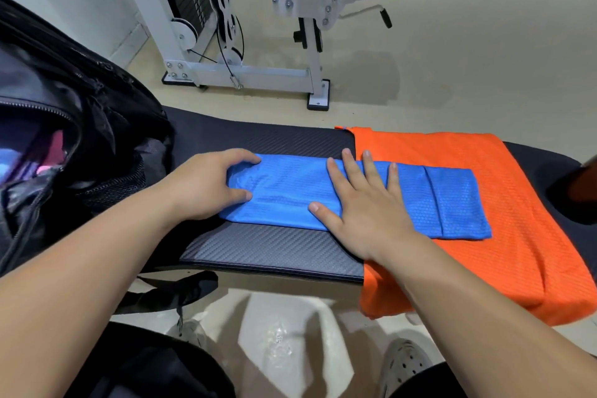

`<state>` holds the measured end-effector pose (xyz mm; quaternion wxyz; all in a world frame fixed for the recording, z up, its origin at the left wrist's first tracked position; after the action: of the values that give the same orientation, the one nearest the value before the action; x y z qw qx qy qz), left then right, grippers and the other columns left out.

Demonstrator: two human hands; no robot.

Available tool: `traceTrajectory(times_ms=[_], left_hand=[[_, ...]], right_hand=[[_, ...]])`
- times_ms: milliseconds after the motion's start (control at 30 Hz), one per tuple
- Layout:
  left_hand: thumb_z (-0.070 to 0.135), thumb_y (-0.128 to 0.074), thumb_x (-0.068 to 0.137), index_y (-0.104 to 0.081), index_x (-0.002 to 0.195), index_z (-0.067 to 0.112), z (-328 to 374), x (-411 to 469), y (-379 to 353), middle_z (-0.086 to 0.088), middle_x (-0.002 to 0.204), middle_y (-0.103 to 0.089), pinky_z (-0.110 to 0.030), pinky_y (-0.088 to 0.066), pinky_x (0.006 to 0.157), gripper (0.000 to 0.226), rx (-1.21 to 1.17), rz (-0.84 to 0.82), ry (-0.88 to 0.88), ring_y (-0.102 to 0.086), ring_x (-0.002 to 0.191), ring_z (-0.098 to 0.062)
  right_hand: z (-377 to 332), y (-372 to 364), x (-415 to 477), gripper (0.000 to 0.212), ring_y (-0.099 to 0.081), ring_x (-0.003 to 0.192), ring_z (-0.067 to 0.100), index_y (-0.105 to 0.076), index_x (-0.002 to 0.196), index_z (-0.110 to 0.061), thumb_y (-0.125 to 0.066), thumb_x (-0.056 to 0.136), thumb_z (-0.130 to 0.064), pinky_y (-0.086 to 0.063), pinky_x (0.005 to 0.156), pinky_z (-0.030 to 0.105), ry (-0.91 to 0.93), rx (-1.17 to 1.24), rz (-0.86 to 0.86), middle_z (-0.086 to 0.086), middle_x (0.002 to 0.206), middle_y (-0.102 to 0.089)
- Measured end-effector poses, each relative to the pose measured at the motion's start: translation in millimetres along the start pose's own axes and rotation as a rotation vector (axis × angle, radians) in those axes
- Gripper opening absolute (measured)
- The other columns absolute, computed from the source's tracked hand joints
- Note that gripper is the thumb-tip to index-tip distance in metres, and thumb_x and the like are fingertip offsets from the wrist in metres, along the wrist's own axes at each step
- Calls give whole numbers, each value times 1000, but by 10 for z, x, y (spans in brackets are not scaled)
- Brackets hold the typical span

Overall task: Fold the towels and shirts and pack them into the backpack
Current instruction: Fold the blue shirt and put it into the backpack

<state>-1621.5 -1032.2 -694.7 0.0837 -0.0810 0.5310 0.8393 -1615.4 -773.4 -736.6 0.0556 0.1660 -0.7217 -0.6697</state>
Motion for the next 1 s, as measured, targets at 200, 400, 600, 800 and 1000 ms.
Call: traceTrajectory(times_ms=[200, 400, 600, 800, 1000], left_hand=[[26, -85, 76, -62, 111, 48, 12, 53, 25, 15, 99, -65, -22, -42, 67, 47, -146, 14, 82, -59, 77, 0], [-3, -80, 79, -71, 123, 24, 33, -20, -8, -3, 107, -76, -35, -59, 90, 52, -645, -34, 200, -74, 95, -19], [-11, -65, 86, -69, 121, 18, 40, -115, -34, -8, 111, -75, -25, -59, 62, 46, -1094, -57, 387, -73, 79, -16], [-12, -62, 86, -71, 117, 14, 84, -219, -59, -12, 108, -75, -23, -56, 54, 41, -1227, -40, 447, -72, 73, -18], [-13, -66, 84, -71, 117, 14, 179, -205, -35, -17, 118, -72, -35, -58, 89, 44, -1048, 40, 305, -73, 97, -26]], right_hand=[[-3, 9, -11, 84, 24, 152, 24, 8, 159, -33, -11, 91, -79, 12, 121, 58, 3, 10, 6, -3, 167, 17], [3, 9, -10, 85, 25, 152, 24, 8, 159, -33, -9, 90, -79, 11, 121, 58, 5, 7, 4, -4, 167, 17], [12, 27, 2, 88, 25, 152, 23, 8, 159, -35, -4, 85, -81, 13, 120, 57, 5, 34, -22, -5, 167, 17], [17, 28, -4, 87, 25, 152, 24, 8, 159, -34, -4, 86, -80, 12, 121, 58, 9, 37, -25, -5, 167, 17], [29, 26, -13, 85, 25, 152, 24, 5, 160, -34, -9, 89, -79, 12, 120, 58, 13, 50, -21, -4, 168, 16]])
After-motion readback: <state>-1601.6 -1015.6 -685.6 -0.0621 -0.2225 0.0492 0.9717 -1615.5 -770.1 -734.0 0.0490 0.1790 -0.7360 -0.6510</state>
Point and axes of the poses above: each hand's wrist, its own x-axis towards the middle knuckle, its own y-axis out of the back of the hand, z = x × y, the point moved 3 cm from there along x, towards the middle knuckle
